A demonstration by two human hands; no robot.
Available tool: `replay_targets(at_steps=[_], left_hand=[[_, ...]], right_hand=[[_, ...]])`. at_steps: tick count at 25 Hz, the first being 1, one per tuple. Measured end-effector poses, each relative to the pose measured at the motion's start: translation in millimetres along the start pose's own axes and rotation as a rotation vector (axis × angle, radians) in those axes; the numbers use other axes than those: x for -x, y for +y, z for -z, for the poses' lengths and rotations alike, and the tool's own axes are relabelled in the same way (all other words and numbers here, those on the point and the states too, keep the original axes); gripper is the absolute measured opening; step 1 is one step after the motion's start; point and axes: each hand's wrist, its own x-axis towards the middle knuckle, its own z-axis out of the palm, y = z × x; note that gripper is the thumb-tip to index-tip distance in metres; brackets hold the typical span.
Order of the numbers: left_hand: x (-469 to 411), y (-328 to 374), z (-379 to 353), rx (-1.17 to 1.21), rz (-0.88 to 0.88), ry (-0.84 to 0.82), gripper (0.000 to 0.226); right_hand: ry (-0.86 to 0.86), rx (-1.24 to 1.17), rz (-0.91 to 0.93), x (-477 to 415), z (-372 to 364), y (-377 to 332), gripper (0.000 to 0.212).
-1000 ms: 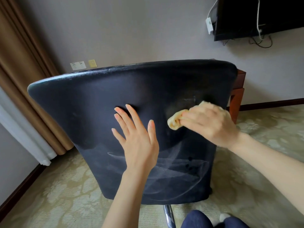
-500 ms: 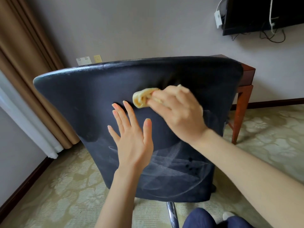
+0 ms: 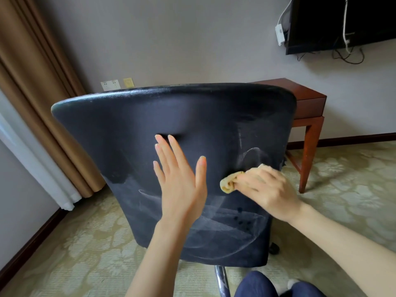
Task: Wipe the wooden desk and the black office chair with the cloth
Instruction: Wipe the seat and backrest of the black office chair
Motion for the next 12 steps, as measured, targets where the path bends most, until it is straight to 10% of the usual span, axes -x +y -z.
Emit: replay_targets(at_steps=[12], left_hand=[[-5, 15, -20, -0.124, 0.050, -0.042, 0.082]], right_hand=[[0.498, 0.188, -0.065, -138, 41, 32, 0.011]])
